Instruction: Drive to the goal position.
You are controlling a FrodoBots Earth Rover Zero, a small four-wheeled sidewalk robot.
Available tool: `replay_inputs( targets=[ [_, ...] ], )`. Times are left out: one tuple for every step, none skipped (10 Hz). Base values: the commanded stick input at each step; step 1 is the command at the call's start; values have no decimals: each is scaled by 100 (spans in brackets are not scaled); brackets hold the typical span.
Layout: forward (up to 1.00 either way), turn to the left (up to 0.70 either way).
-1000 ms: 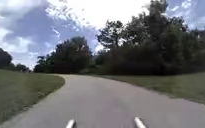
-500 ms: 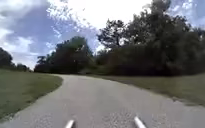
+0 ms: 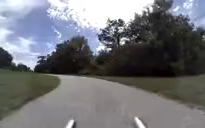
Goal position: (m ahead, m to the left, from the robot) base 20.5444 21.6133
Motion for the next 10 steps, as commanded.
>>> replay_inputs(
  targets=[
    [70, 0],
    [70, 0],
    [70, 0],
    [70, 0],
    [70, 0],
    [70, 0],
    [70, 0],
    [70, 0],
    [70, 0],
    [70, 0]
  ],
)
